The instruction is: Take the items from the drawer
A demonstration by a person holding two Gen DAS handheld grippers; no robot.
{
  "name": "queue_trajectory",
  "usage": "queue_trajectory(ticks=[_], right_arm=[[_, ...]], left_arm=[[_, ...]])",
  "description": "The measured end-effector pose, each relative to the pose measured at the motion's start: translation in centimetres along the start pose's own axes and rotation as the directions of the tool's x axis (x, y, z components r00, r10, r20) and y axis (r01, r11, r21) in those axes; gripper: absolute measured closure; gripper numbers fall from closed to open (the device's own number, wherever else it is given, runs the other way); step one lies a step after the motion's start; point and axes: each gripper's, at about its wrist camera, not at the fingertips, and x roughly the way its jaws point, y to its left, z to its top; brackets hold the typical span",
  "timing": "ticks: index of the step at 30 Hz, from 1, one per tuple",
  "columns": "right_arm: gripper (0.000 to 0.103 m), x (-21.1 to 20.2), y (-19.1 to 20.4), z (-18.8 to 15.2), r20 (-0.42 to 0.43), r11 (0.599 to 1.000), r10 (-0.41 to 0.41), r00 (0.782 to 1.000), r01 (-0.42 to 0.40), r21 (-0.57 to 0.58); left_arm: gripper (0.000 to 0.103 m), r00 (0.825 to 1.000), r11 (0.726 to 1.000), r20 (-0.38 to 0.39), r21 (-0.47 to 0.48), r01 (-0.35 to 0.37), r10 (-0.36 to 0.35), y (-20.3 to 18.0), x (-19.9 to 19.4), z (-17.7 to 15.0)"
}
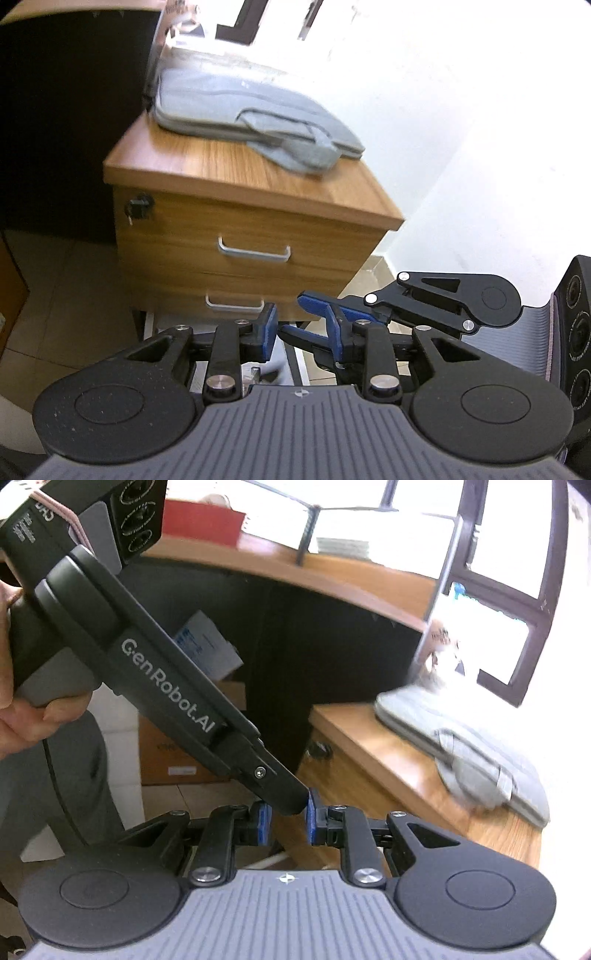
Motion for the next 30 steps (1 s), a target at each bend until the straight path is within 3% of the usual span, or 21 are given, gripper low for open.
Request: queue_trajectory(ticks=[5, 7, 8, 9, 13, 20, 30], right_arm=[[0.082, -2.2, 1.9, 2.4, 0.033, 0.998, 0.025, 0.999, -0.024, -0.052], [0.088, -2.2, 2.3, 2.7, 0.031, 0.998, 0.039, 0.999, -0.037, -0.057], [0.099, -2.1, 2.4, 2.6, 0.022, 0.998, 0.045, 0.999, -0.044, -0.045], [0.103, -1.9, 2.5, 2.5, 0.013, 0.998, 0.050, 0.999, -0.050, -0.034], [0.103, -1.3, 2.2, 1.8, -0.005, 0.999, 0.054, 0.999, -0.054, 0.004], [0.103, -0.4, 2.0, -1.0, -0.070, 0.998, 0.052, 0.996, -0.049, 0.042], [0.102, 3.4, -0.1, -5.9, -0.176, 0.991, 0.067, 0.982, -0.044, 0.130]], left_arm=[[0.065, 0.999, 1.000, 0.045, -0.028, 0.010, -0.009, -0.1, -4.5, 0.1], [0.062, 0.998, 0.999, 0.068, -0.038, 0.014, -0.011, 0.1, -6.5, -0.2], [0.062, 0.997, 0.999, 0.073, -0.037, 0.012, -0.009, 0.2, -7.2, -0.4], [0.062, 0.997, 0.999, 0.079, -0.036, 0.009, -0.006, 0.2, -7.8, -0.7], [0.063, 0.997, 0.999, 0.071, -0.041, -0.019, 0.021, 0.5, -8.8, -1.3], [0.063, 0.999, 0.997, 0.031, -0.076, -0.024, 0.026, 2.0, -7.1, -2.3], [0.063, 0.998, 0.995, -0.062, -0.091, -0.033, 0.027, 4.6, -1.0, -4.1]])
